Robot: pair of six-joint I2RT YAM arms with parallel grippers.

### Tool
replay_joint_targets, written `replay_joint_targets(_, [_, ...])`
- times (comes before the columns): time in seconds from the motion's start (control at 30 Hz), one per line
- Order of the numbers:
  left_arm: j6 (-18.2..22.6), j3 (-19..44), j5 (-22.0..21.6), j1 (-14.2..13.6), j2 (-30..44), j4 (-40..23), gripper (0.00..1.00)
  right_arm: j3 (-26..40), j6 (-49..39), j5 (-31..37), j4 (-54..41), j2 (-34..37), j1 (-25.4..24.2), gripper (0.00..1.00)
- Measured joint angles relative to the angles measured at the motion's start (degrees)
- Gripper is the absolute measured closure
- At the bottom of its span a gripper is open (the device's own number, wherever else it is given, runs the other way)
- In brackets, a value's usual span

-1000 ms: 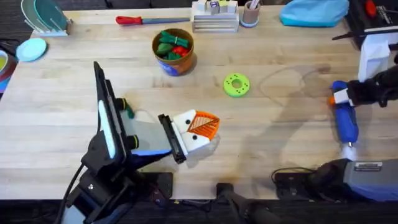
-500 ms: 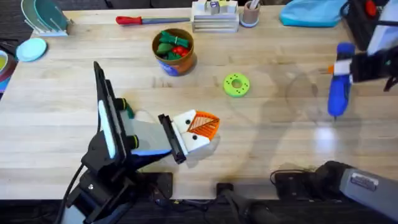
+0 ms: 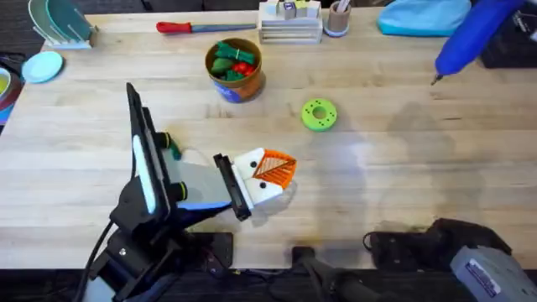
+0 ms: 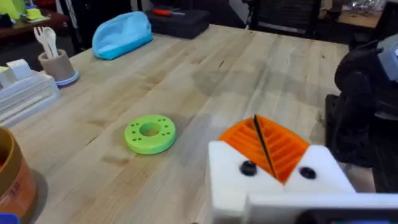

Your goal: Pick up the gripper from the table and insert it into the empty holder that is missing its gripper. Then pick up a screw, insert it into the mounting hole, and use the screwdriver to tighten it. Finally, clean up the table by picking up the vegetable and placing it into the bucket.

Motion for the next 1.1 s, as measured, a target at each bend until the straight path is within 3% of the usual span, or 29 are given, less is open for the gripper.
replay_joint_targets(0.17, [0.00,0.00,0.00,0.00,0.00,-0.01,0.993,-5.94,7.43,-2.60,13.64,-5.66,3.67,0.982])
replay_joint_targets(0.3, [0.00,0.00,0.00,0.00,0.00,0.00,0.993,-14.06,14.06,-5.58,28.74,-6.52,10.85,0.982])
replay_joint_targets(0.47, [0.00,0.00,0.00,0.00,0.00,0.00,0.993,-19.00,19.87,-7.08,38.19,-2.91,24.62,0.982])
replay_joint_targets(0.67, [0.00,0.00,-0.02,0.00,0.00,0.00,0.993,-19.25,22.66,-7.34,48.28,1.57,42.78,0.982])
replay_joint_targets(0.8, [0.00,0.00,0.00,0.00,0.00,0.00,0.993,-19.25,23.29,-5.77,52.54,5.18,51.49,0.982])
replay_joint_targets(0.93, [0.00,0.00,-0.01,0.00,-0.01,0.00,0.993,-19.25,23.27,-4.61,54.72,9.58,55.49,0.982])
replay_joint_targets(1.1, [0.00,0.00,-0.02,0.00,0.00,0.00,0.993,-19.27,23.27,-3.95,56.26,13.04,55.88,0.982])
